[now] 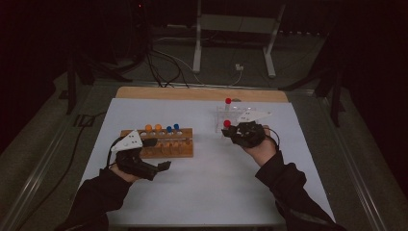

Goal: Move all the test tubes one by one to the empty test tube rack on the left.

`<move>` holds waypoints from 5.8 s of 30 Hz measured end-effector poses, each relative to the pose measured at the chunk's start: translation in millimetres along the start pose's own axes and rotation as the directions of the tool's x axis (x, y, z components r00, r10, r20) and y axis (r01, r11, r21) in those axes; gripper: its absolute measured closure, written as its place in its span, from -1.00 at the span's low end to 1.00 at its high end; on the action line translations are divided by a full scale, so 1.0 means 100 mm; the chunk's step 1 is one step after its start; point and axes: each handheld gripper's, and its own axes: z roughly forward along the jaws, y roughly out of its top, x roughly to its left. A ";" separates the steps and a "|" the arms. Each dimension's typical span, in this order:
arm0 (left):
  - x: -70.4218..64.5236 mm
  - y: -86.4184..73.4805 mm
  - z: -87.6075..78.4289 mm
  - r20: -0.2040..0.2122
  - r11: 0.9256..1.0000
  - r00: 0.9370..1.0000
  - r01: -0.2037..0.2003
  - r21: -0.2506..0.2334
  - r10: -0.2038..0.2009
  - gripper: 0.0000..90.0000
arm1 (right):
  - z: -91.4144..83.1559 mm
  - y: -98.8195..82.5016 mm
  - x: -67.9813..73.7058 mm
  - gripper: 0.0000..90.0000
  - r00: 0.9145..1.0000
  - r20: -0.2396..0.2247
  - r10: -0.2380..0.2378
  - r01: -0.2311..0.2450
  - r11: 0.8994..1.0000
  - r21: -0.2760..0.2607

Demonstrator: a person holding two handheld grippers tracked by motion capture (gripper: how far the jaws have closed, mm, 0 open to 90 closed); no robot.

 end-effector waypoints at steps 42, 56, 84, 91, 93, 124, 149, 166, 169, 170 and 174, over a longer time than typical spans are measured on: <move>-0.29 0.38 0.62 0.154 0.997 0.985 -0.083 -0.007 0.083 -0.13 | 0.12 -0.18 0.82 0.66 0.966 -0.237 -0.104 0.110 0.994 0.015; -0.37 0.36 0.79 0.177 0.991 0.976 -0.131 0.020 0.125 0.52 | 0.14 -0.17 0.83 0.66 0.965 -0.243 -0.102 0.110 0.994 0.020; 0.05 0.47 -0.09 -0.040 0.994 0.993 -0.110 -0.025 0.109 0.59 | -0.05 -0.07 0.69 -0.77 0.980 -0.197 -0.025 0.013 0.998 -0.062; 0.19 0.49 -0.38 -0.122 0.995 0.989 -0.095 -0.042 0.089 0.59 | -0.07 -0.06 0.66 -1.00 0.975 -0.220 -0.023 0.009 0.998 -0.064; 0.25 0.49 -0.45 -0.146 0.995 0.986 -0.093 -0.041 0.086 0.59 | -0.07 -0.06 0.66 -1.00 0.976 -0.215 -0.023 0.009 0.998 -0.064; 0.90 0.08 -0.29 -0.330 1.000 0.944 0.013 -0.028 -0.021 0.60 | -0.10 -0.10 0.58 -1.00 0.976 -0.218 -0.011 -0.005 0.997 -0.074; 0.86 -0.09 -0.30 -0.292 0.998 0.954 0.054 -0.033 -0.061 0.08 | -0.14 -0.07 0.50 -1.00 0.976 -0.217 -0.010 -0.011 0.996 -0.093; 0.34 0.02 -0.42 -0.170 1.000 0.985 0.017 -0.020 -0.020 -0.95 | -0.16 0.07 0.04 -1.00 0.994 -0.105 0.024 -0.037 0.991 -0.130; 0.24 0.00 -0.43 -0.143 0.999 0.990 0.009 -0.035 -0.014 -0.96 | -0.11 0.09 -0.09 -1.00 0.997 -0.070 0.034 -0.043 0.991 -0.125; 0.21 -0.01 -0.42 -0.128 0.999 0.992 0.007 -0.037 -0.011 -0.96 | -0.09 0.10 -0.14 -1.00 0.997 -0.064 0.044 -0.051 0.991 -0.121; 0.14 -0.07 -0.36 -0.111 1.000 0.994 0.005 -0.023 -0.008 -0.96 | -0.01 0.12 -0.30 -1.00 0.998 -0.019 0.068 -0.069 0.991 -0.111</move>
